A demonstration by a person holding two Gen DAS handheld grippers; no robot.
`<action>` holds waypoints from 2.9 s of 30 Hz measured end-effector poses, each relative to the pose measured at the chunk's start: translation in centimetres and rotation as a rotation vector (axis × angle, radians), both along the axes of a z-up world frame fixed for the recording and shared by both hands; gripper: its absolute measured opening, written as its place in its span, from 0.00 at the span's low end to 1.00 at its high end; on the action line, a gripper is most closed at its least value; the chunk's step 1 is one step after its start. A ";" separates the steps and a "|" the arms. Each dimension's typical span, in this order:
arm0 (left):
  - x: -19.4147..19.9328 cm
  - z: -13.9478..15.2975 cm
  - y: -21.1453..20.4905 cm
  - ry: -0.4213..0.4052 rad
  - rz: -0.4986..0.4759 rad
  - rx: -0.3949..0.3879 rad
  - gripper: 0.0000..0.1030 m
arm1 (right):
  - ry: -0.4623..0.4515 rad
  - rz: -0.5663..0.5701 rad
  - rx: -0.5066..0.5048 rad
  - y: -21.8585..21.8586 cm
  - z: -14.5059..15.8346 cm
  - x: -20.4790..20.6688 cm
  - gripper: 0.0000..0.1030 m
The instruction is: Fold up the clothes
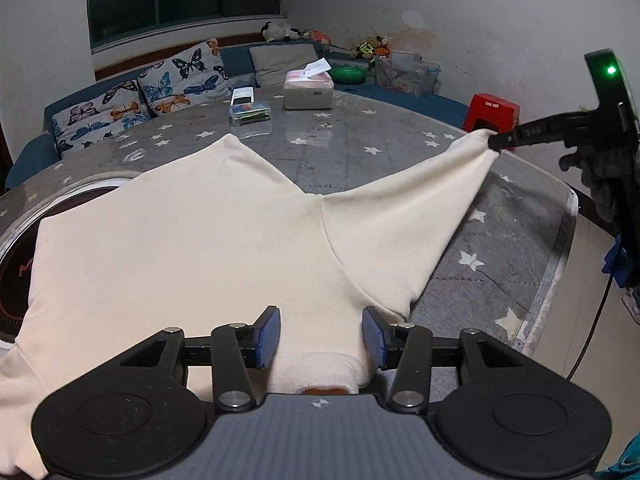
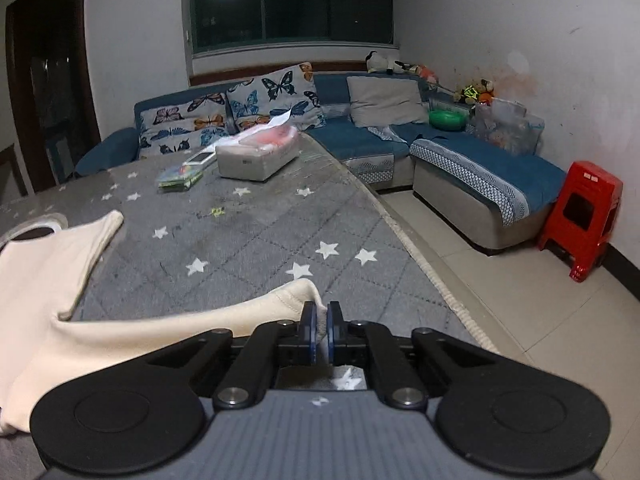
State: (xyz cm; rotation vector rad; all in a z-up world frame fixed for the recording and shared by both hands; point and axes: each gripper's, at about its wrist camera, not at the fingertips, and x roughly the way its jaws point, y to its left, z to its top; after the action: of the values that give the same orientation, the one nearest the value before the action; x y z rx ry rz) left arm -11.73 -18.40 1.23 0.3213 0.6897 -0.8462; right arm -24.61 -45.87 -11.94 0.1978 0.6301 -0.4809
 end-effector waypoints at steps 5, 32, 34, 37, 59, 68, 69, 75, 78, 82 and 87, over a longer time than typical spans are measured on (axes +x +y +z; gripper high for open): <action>-0.1 0.5 0.1 -0.005 0.004 -0.011 0.48 | 0.024 -0.013 0.049 -0.5 -1.8 0.4 0.04; 1.1 2.4 8.7 -0.012 0.235 -0.144 0.50 | -0.181 0.728 -0.146 19.6 12.4 9.8 0.04; 1.1 2.3 9.9 -0.010 0.271 -0.149 0.51 | -0.165 0.795 -0.138 21.9 11.6 10.8 0.04; 1.1 2.1 11.4 0.000 0.318 -0.154 0.51 | -0.131 0.882 -0.116 25.1 10.3 12.0 0.04; 1.5 3.4 14.9 -0.053 0.486 -0.189 0.50 | 0.105 0.789 -0.126 19.3 4.8 7.8 0.30; 2.4 2.7 13.3 -0.034 0.413 -0.192 0.38 | 0.176 0.784 -0.048 18.4 0.5 6.6 0.22; 2.6 2.4 13.2 -0.023 0.410 -0.183 0.36 | 0.186 0.786 -0.048 18.5 0.1 6.6 0.21; 3.3 1.1 13.6 0.015 0.430 -0.135 0.27 | 0.191 0.799 -0.078 18.2 0.8 7.1 0.21; 3.3 1.2 14.0 0.011 0.442 -0.138 0.27 | 0.158 0.810 -0.093 18.6 1.7 8.5 0.21; 3.3 1.0 14.5 0.009 0.456 -0.133 0.28 | 0.143 0.820 -0.084 19.2 1.3 10.8 0.21; 3.3 0.8 15.2 0.008 0.474 -0.127 0.23 | 0.175 0.802 -0.055 19.0 -0.8 12.5 0.20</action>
State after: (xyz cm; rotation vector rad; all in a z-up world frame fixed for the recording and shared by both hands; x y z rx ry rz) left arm -8.45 -3.23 2.00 0.0339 0.6794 -0.4362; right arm -12.06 -26.89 -12.76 -0.1558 0.8046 0.2627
